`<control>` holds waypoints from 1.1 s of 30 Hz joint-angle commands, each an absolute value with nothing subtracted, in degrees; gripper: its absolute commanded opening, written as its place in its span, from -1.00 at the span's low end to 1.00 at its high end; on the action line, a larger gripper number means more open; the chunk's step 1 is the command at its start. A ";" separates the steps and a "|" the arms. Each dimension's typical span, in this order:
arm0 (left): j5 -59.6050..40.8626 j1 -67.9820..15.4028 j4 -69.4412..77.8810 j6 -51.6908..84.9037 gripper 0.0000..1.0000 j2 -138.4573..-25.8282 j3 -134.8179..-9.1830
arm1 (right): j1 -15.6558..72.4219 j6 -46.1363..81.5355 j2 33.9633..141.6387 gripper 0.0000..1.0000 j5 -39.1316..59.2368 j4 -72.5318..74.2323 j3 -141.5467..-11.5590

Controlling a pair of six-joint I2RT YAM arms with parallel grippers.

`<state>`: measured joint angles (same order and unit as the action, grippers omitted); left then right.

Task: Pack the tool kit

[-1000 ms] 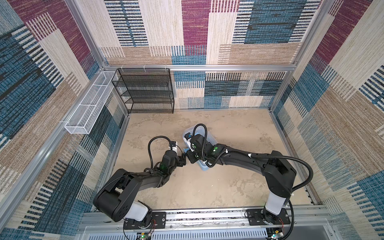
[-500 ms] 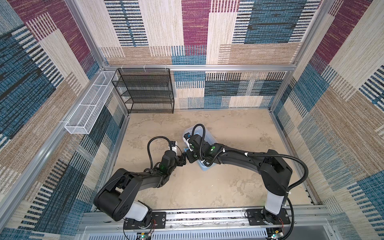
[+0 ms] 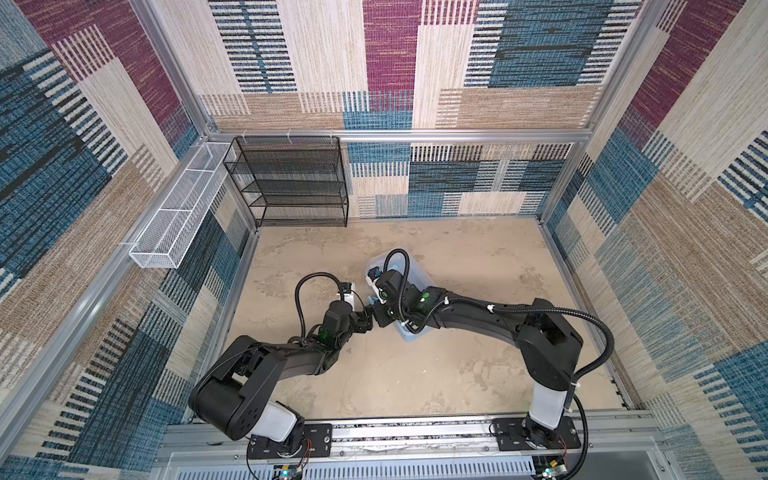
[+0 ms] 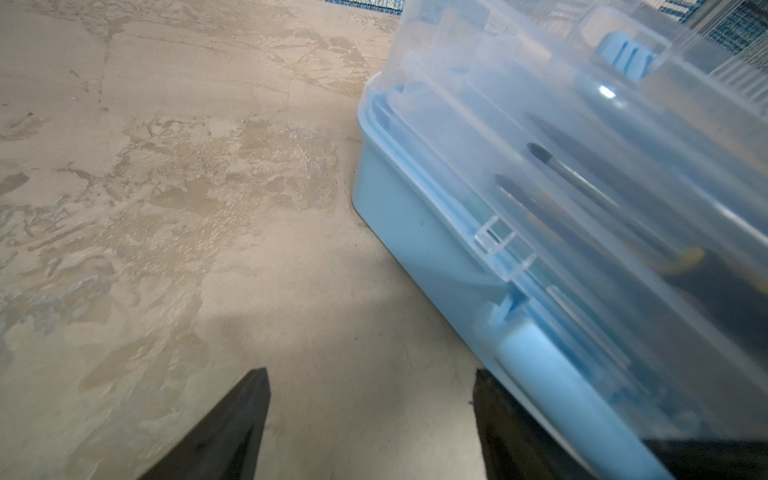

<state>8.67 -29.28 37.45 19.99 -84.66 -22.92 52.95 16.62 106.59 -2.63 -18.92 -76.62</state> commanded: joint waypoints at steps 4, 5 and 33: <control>8.11 -29.21 39.47 21.05 0.60 -84.83 -23.55 | 52.98 18.37 106.65 -0.69 -4.01 -20.83 -76.30; 8.00 -29.24 39.46 20.96 0.60 -84.98 -23.69 | 52.92 18.44 106.76 -0.70 -3.98 -20.97 -76.29; 7.13 -29.18 37.70 20.67 0.59 -85.60 -25.14 | 52.93 20.37 105.34 -0.26 -4.98 -21.28 -76.65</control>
